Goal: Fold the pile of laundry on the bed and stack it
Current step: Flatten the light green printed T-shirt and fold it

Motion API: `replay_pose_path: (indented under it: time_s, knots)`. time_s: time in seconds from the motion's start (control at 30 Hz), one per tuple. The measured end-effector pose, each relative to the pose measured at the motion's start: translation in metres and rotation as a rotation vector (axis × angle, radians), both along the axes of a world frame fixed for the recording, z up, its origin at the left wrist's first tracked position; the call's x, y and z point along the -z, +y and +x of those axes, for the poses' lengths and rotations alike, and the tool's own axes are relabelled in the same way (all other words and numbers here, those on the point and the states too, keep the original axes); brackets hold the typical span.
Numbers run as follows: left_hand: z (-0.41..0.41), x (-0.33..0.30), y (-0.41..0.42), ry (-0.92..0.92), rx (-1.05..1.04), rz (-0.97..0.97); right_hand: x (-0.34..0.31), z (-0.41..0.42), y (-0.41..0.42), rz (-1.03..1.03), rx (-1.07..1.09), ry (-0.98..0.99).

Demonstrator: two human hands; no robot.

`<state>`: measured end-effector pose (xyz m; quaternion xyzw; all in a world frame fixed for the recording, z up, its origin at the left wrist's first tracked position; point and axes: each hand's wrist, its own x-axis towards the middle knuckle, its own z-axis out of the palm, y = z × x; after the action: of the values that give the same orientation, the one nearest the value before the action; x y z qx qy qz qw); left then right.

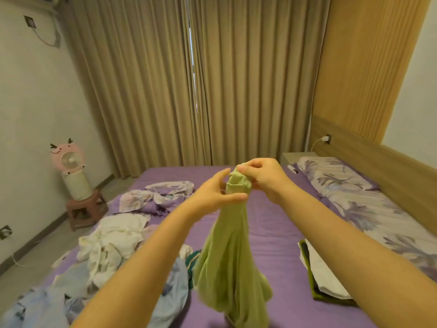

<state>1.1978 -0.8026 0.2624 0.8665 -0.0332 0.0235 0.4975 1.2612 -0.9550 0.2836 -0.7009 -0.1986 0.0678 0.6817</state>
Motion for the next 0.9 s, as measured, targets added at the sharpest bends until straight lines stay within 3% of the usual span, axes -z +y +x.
replay_pose_path:
  time_s: [0.1,0.17,0.27,0.37,0.47,0.53,0.63,0.73,0.8,0.9]
  knots:
    - [0.011,0.008,-0.02,-0.193,-0.186,0.104,0.007,-0.007,-0.004,0.122,0.017,0.029]
    - [0.015,-0.003,-0.019,-0.214,-0.22,-0.015,0.017,-0.009,-0.014,0.162,0.05,-0.025]
    - [0.017,-0.037,-0.013,-0.252,-0.24,-0.2,0.051,-0.015,-0.026,-0.023,-0.006,-0.051]
    - [0.019,-0.069,-0.002,-0.313,-0.26,-0.268,0.087,-0.022,-0.038,-0.175,-0.007,-0.009]
    - [0.02,-0.074,0.02,-0.299,-0.324,-0.263,0.094,-0.022,-0.049,-0.097,0.011,0.067]
    - [0.02,-0.06,0.029,-0.269,-0.364,-0.164,0.083,-0.02,-0.048,-0.032,0.013,0.073]
    - [0.018,-0.028,0.026,-0.211,-0.341,0.247,0.057,-0.018,-0.036,0.0,0.027,0.032]
    - [0.008,0.007,0.007,-0.358,-0.256,0.403,0.038,-0.014,-0.019,0.068,0.051,0.093]
    - [-0.004,0.032,-0.012,-0.425,-0.255,0.269,0.029,-0.015,-0.007,0.15,0.069,0.167]
    - [-0.014,0.054,-0.038,-0.282,-0.278,-0.056,0.013,-0.014,0.005,0.198,0.061,0.188]
